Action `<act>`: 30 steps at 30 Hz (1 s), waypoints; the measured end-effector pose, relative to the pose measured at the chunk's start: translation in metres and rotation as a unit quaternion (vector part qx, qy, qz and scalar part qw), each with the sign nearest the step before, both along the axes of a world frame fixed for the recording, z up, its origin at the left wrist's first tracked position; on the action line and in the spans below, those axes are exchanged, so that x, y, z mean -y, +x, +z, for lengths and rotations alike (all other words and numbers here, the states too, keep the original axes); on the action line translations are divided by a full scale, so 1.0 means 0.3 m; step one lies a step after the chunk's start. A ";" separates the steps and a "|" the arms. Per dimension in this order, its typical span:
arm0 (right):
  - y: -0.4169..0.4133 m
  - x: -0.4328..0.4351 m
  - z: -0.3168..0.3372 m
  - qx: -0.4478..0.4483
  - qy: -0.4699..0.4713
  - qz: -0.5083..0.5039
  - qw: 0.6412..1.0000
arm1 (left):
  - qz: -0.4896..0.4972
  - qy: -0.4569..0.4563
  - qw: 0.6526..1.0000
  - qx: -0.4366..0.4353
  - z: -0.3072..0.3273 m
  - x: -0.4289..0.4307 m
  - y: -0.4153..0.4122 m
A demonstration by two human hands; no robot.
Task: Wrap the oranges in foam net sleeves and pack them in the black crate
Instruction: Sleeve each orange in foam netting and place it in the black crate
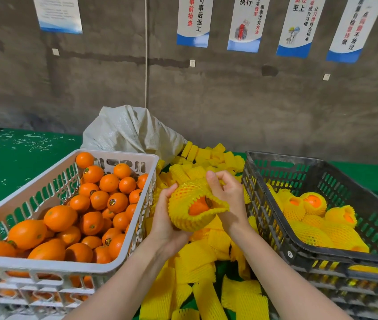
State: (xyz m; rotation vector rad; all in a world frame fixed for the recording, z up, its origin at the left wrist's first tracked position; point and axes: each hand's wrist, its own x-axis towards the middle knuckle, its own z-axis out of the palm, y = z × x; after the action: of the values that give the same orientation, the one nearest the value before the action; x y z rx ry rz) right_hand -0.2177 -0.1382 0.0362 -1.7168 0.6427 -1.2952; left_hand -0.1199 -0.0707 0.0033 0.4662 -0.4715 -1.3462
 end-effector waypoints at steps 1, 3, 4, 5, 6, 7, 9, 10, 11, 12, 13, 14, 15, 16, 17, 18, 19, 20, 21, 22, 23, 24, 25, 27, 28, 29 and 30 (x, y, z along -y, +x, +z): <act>0.001 0.001 -0.008 0.012 0.023 0.009 1.000 | -0.003 0.002 1.000 -0.008 0.001 0.004 -0.003; 0.000 0.006 -0.030 0.018 0.071 0.026 0.997 | 0.013 0.012 1.000 -0.012 0.000 0.010 -0.012; -0.003 0.010 -0.044 0.007 0.089 0.031 0.995 | 0.026 0.020 0.999 -0.006 -0.004 0.014 -0.014; -0.007 0.014 -0.056 -0.008 0.095 0.038 0.995 | 0.037 0.030 0.999 0.003 -0.011 0.017 -0.014; -0.013 0.015 -0.064 -0.028 0.094 0.055 0.994 | 0.044 0.039 0.998 0.012 -0.015 0.018 -0.013; -0.023 0.016 -0.070 -0.054 0.082 0.072 0.993 | 0.048 0.049 0.998 0.018 -0.019 0.017 -0.010; -0.043 0.020 -0.061 -0.094 0.079 0.096 0.988 | 0.062 0.076 0.995 0.031 -0.024 0.018 0.005; -0.054 0.025 -0.052 -0.099 0.079 0.102 0.987 | 0.073 0.092 0.992 0.049 -0.027 0.020 0.017; -0.063 0.026 -0.041 -0.083 0.103 0.112 0.985 | 0.087 0.106 0.987 0.080 -0.027 0.021 0.028; -0.069 0.025 -0.031 -0.065 0.134 0.119 0.982 | 0.104 0.117 0.981 0.118 -0.026 0.024 0.038; -0.069 0.025 -0.025 -0.057 0.175 0.131 0.974 | 0.116 0.123 0.974 0.153 -0.025 0.029 0.045; -0.065 0.019 -0.019 -0.065 0.213 0.146 0.964 | 0.123 0.130 0.966 0.185 -0.021 0.036 0.047; -0.058 0.006 -0.017 -0.072 0.251 0.167 0.951 | 0.130 0.139 0.958 0.214 -0.014 0.041 0.044; -0.049 -0.010 -0.021 -0.063 0.294 0.190 0.935 | 0.149 0.150 0.948 0.240 -0.006 0.047 0.038; -0.037 -0.022 -0.027 -0.045 0.328 0.199 0.923 | 0.179 0.164 0.933 0.264 -0.001 0.052 0.033; -0.028 -0.037 -0.033 -0.025 0.346 0.194 0.918 | 0.217 0.167 0.918 0.286 -0.002 0.057 0.030; -0.022 -0.046 -0.042 -0.013 0.348 0.179 0.920 | 0.256 0.165 0.905 0.299 -0.007 0.059 0.027; -0.019 -0.053 -0.053 -0.009 0.343 0.160 0.925 | 0.297 0.153 0.892 0.305 -0.015 0.057 0.024; -0.017 -0.059 -0.059 -0.004 0.334 0.143 0.932 | 0.337 0.145 0.877 0.310 -0.023 0.054 0.021; -0.016 -0.069 -0.059 -0.004 0.325 0.132 0.936 | 0.366 0.137 0.863 0.321 -0.026 0.050 0.018; -0.014 -0.076 -0.060 -0.013 0.318 0.124 0.940 | 0.387 0.131 0.848 0.339 -0.032 0.047 0.017; -0.013 -0.082 -0.061 -0.022 0.321 0.120 0.939 | 0.401 0.122 0.834 0.358 -0.036 0.047 0.016; -0.012 -0.082 -0.066 -0.024 0.330 0.123 0.936 | 0.413 0.113 0.821 0.379 -0.038 0.046 0.015; -0.008 -0.072 -0.068 0.004 0.371 0.121 0.921 | 0.432 0.094 0.796 0.414 -0.038 0.043 0.014; -0.009 -0.066 -0.066 0.026 0.400 0.129 0.907 | 0.436 0.083 0.790 0.423 -0.039 0.043 0.016; -0.013 -0.061 -0.061 0.048 0.428 0.139 0.892 | 0.435 0.069 0.789 0.429 -0.041 0.042 0.019; -0.017 -0.063 -0.053 0.063 0.450 0.152 0.877 | 0.431 0.054 0.788 0.436 -0.043 0.041 0.024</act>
State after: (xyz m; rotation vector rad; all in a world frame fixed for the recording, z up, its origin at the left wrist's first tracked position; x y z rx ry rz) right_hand -0.2228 -0.1193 0.0204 -0.8970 0.7078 -0.6837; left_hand -0.1128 -0.0831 -0.0095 1.2431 -0.7981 -0.1880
